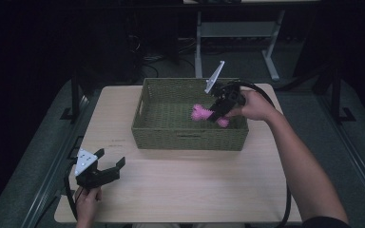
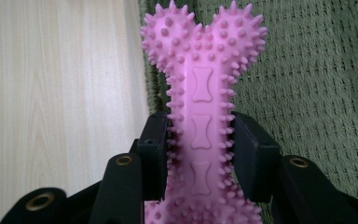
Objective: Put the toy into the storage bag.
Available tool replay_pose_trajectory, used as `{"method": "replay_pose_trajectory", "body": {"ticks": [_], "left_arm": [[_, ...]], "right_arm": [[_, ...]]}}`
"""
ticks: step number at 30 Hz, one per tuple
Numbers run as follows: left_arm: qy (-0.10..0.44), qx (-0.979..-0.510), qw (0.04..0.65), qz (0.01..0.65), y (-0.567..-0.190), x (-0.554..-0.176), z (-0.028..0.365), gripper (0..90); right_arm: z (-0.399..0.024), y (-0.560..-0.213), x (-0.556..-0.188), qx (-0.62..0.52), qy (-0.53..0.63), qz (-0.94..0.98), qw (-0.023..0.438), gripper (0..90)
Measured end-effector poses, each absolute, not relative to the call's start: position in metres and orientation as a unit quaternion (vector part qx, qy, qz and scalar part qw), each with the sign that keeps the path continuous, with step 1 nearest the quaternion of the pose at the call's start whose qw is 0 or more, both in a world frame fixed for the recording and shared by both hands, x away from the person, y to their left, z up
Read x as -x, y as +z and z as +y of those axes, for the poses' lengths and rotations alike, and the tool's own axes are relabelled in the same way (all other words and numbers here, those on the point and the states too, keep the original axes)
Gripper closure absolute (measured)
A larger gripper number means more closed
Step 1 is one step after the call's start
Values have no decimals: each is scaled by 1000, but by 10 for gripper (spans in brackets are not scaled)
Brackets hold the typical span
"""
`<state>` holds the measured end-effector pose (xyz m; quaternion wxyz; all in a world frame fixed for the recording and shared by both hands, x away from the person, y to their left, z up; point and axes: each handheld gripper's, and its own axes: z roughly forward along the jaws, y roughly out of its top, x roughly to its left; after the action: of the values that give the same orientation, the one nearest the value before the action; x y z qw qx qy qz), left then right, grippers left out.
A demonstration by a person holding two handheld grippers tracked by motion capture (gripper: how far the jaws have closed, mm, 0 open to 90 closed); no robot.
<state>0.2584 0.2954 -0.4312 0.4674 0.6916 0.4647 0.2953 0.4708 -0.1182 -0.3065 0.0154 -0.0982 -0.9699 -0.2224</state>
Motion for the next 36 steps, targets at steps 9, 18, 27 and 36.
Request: {"method": "replay_pose_trajectory", "body": {"ticks": [9,18,27,36], "left_arm": [[294,-692,468,465,-432,-259,297,130],[293,-689,470,468,-432,-260,298,130],[294,-689,469,468,-432,-259,299,130],[294,-689,469,468,-432,-259,299,130]], "right_arm": [[-118,-319,-485,111,-221,-969,20,583],[-115,-331,-492,116,-211,-970,28,583],[-111,-340,-496,120,-208,-970,37,582],[-111,-346,-498,125,-201,-971,42,582]]}}
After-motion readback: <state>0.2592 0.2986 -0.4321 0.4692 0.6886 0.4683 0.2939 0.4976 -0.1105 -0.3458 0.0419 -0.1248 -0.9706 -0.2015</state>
